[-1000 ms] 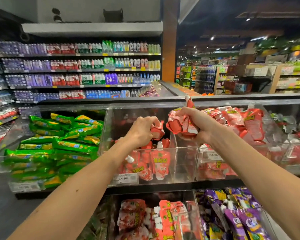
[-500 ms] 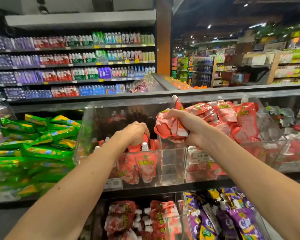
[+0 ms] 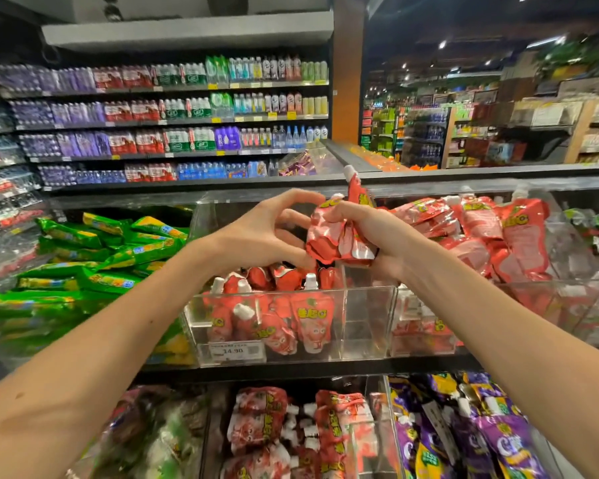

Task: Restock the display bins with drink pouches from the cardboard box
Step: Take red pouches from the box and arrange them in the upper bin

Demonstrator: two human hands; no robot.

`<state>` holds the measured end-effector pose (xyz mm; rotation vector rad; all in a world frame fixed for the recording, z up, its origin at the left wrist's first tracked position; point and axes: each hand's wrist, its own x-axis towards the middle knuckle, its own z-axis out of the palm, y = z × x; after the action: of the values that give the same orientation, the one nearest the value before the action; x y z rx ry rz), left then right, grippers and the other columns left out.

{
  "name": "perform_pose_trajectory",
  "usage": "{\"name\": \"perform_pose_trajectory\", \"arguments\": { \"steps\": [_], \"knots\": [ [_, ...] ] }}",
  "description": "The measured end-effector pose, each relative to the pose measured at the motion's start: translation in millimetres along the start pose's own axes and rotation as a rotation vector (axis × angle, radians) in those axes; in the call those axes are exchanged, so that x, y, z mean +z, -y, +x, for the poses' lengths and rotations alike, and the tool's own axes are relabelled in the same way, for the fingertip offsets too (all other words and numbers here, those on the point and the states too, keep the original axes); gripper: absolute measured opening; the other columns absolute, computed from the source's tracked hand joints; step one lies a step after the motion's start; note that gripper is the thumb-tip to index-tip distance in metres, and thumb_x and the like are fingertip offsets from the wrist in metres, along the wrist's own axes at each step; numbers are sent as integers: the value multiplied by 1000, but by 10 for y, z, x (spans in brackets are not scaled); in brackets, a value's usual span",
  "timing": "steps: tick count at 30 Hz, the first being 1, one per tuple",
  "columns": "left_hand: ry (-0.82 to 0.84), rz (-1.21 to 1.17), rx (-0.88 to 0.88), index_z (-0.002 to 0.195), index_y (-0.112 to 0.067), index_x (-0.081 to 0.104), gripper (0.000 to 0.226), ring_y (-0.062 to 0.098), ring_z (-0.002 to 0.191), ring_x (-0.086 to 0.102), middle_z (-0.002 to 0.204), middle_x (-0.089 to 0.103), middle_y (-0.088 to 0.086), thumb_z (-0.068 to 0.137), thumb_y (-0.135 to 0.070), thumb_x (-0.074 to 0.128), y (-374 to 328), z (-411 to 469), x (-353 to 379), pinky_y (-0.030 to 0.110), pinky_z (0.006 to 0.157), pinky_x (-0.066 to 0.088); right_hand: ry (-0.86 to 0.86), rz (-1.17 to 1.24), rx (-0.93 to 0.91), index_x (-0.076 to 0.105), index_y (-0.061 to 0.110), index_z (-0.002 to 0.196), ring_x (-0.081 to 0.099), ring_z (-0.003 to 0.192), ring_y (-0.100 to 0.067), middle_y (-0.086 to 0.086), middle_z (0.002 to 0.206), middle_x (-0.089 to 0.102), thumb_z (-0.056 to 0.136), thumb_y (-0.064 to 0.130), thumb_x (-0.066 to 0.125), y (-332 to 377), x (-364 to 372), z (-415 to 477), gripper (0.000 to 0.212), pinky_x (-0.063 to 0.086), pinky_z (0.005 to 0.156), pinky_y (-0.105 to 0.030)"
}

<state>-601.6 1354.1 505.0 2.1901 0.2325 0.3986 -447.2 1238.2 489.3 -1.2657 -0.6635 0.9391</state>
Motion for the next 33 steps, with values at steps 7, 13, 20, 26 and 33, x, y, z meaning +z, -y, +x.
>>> {"name": "perform_pose_trajectory", "arguments": {
  "steps": [7, 13, 20, 26, 33],
  "knots": [
    [-270, 103, 104, 124, -26, 64, 54, 8, 81, 69, 96, 72, -6, 75, -21, 86, 144, -183, -77, 24, 81, 54, -31, -63, -60, 67, -1, 101, 68, 61, -25, -15, 81, 73, 83, 15, 74, -20, 346, 64, 25, 59, 65, -41],
    [-311, 317, -19, 120, -25, 70, 41, 0, 92, 68, 100, 73, -11, 81, -23, 82, 353, -290, -297, 24, 88, 50, 72, -152, 62, 56, 12, 78, 40, 51, -20, -6, 65, 50, 74, 25, 59, -37, 414, 127, 13, 34, 57, -26],
    [-302, 1057, -197, 126, -44, 64, 35, 24, 117, 45, 122, 58, 0, 91, -46, 66, 655, -201, -323, 41, 95, 39, -56, -564, 17, 53, -10, 120, 66, 61, -14, -15, 84, 66, 83, 12, 73, -245, 634, 362, 47, 52, 49, -25],
    [-274, 1495, -296, 111, -32, 72, 18, 21, 114, 47, 111, 65, -8, 97, -32, 61, 880, -68, -353, 42, 91, 35, -228, -843, -117, 62, 1, 100, 60, 79, -22, -11, 96, 63, 89, 40, 68, -496, 790, 857, 41, 41, 56, -25],
    [-247, 1594, -373, 96, -25, 70, 11, 23, 119, 45, 96, 70, -2, 93, -18, 62, 957, -27, -342, 48, 100, 31, -215, -886, -146, 69, 2, 100, 65, 83, -24, -12, 97, 70, 94, 45, 60, -712, 999, 1055, 45, 46, 70, -29]
  ]
}}
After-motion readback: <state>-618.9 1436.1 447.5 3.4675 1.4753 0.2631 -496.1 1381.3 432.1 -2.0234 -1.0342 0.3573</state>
